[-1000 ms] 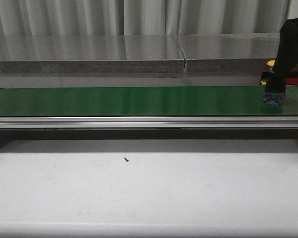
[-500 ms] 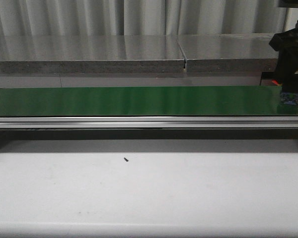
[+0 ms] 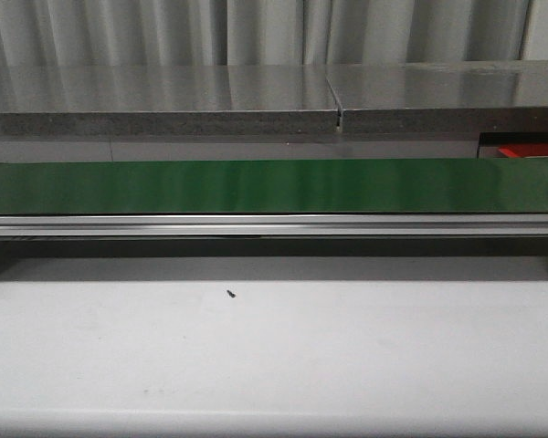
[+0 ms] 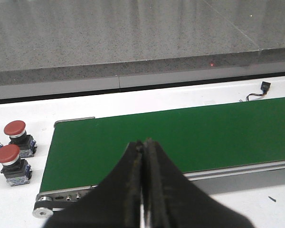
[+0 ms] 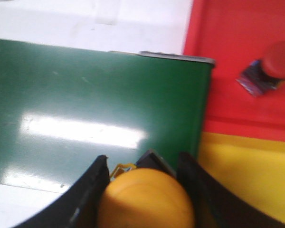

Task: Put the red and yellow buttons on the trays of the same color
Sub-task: 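Lower the yellow button into the yellow tray, open the right gripper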

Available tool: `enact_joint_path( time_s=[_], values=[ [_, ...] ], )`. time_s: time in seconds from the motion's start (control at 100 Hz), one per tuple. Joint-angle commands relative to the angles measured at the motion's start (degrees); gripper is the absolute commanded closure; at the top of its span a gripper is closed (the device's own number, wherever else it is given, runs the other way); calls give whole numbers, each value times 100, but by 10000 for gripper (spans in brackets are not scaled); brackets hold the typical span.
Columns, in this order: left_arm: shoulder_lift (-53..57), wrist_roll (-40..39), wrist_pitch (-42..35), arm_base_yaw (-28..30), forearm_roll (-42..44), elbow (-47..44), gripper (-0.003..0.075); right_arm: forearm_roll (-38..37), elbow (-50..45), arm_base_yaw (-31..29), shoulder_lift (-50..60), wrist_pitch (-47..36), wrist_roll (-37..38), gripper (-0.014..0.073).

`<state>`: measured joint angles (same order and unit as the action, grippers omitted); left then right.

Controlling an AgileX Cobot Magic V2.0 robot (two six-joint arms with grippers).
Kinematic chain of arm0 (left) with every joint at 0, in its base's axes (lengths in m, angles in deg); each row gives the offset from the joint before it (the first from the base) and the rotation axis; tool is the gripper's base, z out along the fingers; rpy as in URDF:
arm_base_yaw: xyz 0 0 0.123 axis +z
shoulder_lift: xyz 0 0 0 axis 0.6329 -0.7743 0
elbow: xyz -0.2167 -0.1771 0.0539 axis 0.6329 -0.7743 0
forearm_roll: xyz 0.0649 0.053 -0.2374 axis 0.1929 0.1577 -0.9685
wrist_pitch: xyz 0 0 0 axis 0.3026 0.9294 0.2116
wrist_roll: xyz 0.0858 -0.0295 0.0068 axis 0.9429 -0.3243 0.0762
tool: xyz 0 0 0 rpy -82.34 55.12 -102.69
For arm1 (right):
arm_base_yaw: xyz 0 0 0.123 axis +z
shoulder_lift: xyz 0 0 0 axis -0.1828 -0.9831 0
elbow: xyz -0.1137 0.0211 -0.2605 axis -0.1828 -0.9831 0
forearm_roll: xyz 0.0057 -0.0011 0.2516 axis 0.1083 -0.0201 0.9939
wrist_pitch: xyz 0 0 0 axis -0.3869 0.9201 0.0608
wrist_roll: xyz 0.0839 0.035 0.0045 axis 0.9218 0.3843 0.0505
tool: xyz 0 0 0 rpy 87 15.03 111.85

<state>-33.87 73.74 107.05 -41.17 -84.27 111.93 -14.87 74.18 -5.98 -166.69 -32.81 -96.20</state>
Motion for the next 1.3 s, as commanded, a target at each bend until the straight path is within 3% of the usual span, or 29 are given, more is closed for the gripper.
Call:
enact_joint_path(
  time_s=[0.0, 0.22, 0.53, 0.88, 1.29],
  values=[
    [-4, 11, -385, -46, -121, 150, 739, 90, 179, -467, 447, -58, 118, 428],
    [-4, 11, -385, -46, -121, 150, 739, 90, -77, -1423, 474, -141, 362, 428],
    [-4, 11, -385, -46, -121, 150, 739, 123, -770, -2178, 358, -1141, 375, 428],
    [-4, 11, -385, -46, -121, 150, 739, 404, -742, -2109, -660, -1860, 369, 428],
    [-4, 11, -385, -46, -121, 150, 739, 447, -742, -2086, -1180, -1951, 369, 399]
  ],
)
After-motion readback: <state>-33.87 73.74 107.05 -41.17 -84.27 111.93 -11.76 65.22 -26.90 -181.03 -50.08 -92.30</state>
